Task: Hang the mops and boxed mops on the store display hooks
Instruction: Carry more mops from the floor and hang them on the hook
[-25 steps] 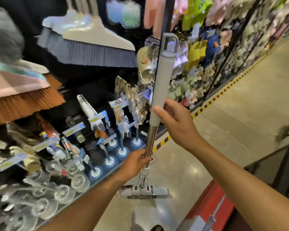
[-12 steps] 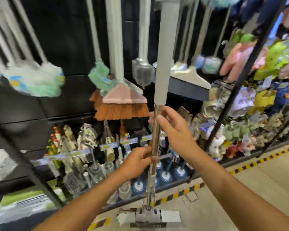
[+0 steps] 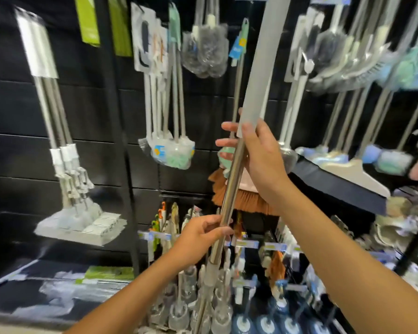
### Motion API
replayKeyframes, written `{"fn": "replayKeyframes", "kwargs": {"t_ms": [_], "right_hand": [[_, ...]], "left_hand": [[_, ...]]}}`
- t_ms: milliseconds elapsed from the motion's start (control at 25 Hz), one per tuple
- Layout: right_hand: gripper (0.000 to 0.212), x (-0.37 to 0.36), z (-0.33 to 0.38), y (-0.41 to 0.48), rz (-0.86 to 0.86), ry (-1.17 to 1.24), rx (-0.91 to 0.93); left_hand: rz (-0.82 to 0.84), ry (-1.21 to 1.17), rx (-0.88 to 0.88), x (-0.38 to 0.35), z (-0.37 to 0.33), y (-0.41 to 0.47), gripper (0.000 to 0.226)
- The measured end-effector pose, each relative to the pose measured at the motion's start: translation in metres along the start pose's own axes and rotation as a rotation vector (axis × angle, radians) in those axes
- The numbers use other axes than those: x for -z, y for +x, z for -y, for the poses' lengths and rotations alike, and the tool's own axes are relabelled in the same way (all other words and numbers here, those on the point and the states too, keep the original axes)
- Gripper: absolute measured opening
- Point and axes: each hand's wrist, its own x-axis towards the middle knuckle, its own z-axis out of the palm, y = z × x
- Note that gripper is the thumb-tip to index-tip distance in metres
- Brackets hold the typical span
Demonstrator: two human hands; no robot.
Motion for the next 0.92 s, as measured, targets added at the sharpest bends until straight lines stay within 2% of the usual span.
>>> {"fn": "replayKeyframes", "kwargs": {"t_ms": [240,560,800,920], "right_hand": [[0.020,-0.067,0.036,0.026,0.180,0.141,-0.015],[0.031,-0.165,0.054,0.002,0.408,0.190,-0.100],[0.033,-0.243,0.059,-0.013,0.480,0.195,-0.110],[0.026,-0.289,0.058,-0.022,0.485,0.234,-0.095]], "left_hand": [[-0.275,0.091,0.050,0.037,-0.024,-0.061,0.016],[-0.509,0.140,0.136,0.085,-0.046,-0.150,0.016],[-0.598,0.158,0.177,0.142,-0.054,-0.207,0.015],[-0.586,0.101,0.197,0.176,-0.063,-0.238,0.013]]}}
